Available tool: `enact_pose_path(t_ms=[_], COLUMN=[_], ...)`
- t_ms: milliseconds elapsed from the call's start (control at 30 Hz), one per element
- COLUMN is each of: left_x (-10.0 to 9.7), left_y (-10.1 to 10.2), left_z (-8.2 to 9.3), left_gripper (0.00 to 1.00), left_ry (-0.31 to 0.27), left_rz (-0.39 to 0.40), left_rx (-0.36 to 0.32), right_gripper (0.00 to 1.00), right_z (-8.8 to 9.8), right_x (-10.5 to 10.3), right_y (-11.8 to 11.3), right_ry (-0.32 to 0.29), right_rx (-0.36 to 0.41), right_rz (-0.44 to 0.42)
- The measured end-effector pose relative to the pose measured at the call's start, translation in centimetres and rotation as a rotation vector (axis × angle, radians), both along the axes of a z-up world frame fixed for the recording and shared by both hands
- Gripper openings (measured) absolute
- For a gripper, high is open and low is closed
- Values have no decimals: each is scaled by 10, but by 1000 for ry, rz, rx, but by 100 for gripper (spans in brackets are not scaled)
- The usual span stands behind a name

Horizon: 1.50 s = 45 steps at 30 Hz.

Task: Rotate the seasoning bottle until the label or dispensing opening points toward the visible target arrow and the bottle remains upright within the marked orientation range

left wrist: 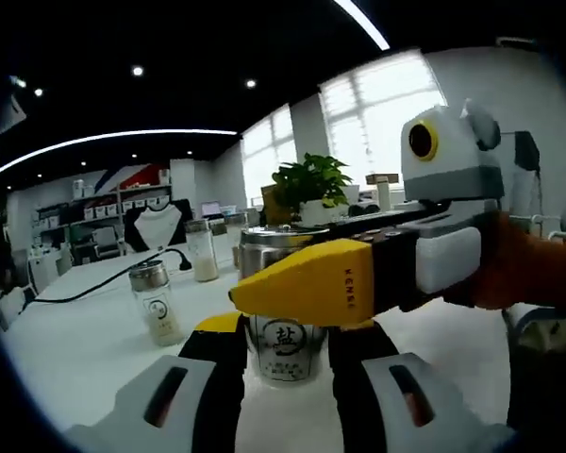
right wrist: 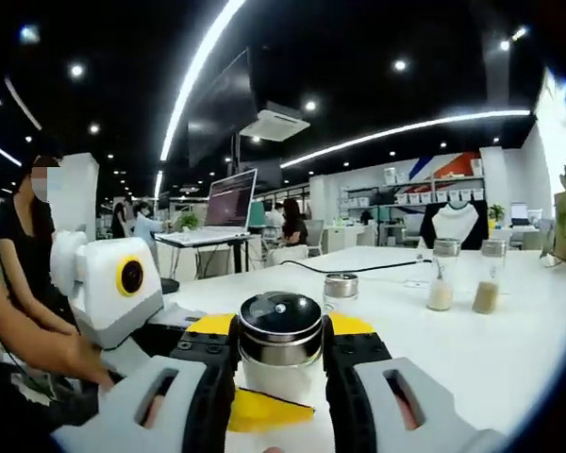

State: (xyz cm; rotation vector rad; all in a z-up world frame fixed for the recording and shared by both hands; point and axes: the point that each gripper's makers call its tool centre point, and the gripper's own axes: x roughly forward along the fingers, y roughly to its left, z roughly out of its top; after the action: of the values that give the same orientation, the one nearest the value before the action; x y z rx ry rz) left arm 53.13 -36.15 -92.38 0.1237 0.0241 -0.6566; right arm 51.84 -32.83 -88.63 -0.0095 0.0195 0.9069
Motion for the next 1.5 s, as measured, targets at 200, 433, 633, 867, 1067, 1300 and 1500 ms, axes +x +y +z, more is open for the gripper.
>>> enact_pose_path(t_ms=[200, 433, 633, 867, 1067, 1300, 1500], left_x=[7, -9, -18, -17, -9, 0, 3], left_y=[5, -2, -6, -3, -1, 5, 12], left_z=[-2, 1, 10, 11, 7, 1, 6], left_gripper=[36, 37, 38, 37, 37, 37, 37], left_ry=[12, 54, 15, 7, -30, 20, 6], left_rz=[89, -160, -264, -226, -88, -10, 4], left_rx=[-29, -114, -73, -42, 9, -68, -93], right_gripper=[32, 31, 32, 32, 33, 31, 33], right_z=[-2, 3, 14, 14, 13, 6, -8], right_x=[4, -16, -28, -27, -16, 0, 2], right_y=[1, 6, 6, 6, 6, 6, 14], right_ry=[-40, -34, -42, 16, 40, 4, 65], right_rx=[-64, -43, -31, 31, 109, 25, -47], right_rz=[-57, 222, 370, 376, 192, 32, 13])
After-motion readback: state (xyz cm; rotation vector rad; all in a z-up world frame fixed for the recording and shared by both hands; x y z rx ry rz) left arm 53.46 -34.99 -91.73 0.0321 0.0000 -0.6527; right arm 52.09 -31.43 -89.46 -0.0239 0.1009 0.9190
